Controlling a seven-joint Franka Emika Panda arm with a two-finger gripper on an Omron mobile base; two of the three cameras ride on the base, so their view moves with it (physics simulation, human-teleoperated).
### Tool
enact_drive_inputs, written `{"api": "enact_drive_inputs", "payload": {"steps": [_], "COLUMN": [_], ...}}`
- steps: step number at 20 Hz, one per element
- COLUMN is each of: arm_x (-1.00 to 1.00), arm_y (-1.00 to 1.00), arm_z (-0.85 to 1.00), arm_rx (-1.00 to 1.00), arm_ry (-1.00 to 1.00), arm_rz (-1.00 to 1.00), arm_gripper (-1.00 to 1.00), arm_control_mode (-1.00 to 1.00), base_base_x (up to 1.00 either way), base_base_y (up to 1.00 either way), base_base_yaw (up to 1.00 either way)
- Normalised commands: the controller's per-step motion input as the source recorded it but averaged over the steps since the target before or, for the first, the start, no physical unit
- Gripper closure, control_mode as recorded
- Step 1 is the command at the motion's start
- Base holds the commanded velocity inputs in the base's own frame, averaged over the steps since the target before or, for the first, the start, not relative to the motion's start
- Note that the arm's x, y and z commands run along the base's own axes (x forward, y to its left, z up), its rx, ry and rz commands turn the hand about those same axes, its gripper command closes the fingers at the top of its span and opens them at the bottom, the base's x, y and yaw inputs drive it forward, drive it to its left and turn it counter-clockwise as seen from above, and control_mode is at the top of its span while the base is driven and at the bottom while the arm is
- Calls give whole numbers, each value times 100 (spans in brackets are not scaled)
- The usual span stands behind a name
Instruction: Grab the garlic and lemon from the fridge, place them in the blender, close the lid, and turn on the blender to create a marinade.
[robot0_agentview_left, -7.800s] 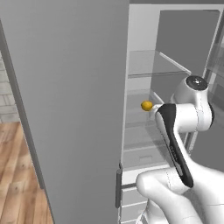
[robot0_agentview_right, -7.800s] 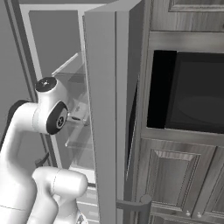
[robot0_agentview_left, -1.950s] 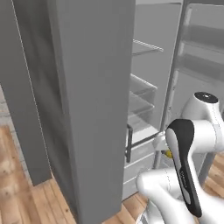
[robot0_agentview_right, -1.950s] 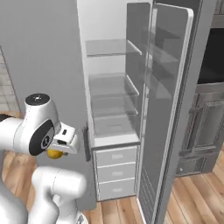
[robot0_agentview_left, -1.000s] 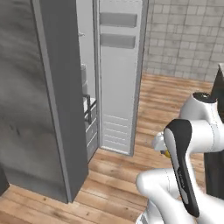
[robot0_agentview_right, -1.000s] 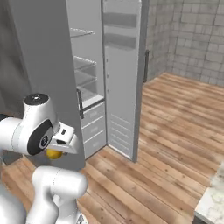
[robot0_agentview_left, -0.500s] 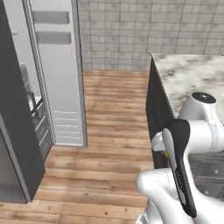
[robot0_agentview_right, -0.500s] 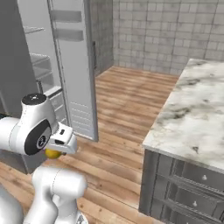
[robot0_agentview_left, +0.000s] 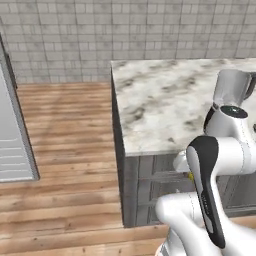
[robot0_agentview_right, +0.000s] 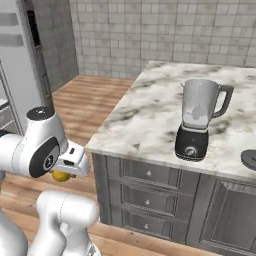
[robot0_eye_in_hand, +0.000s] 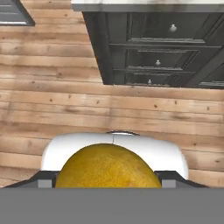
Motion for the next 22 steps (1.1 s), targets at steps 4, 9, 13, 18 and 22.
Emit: {"api": "enact_drive_inputs", "payload": {"steps": [4,9,13,18,22], "arm_x": [0,0,0,0,0], "arm_y": [0,0,0,0,0], "arm_z": [0,0,0,0,0], "arm_rx": [0,0,0,0,0], "arm_ry": [0,0,0,0,0], "arm_rz": [0,0,0,0,0], "arm_gripper": [100,100,100,100,100], "arm_control_mode": [100,100,100,100,100], "base_base_x": [43,48,36,50,52], "base_base_y": [-100,-99,-100,-78,-50], "base_base_yaw": [-10,-9,-11,-15,-11]}}
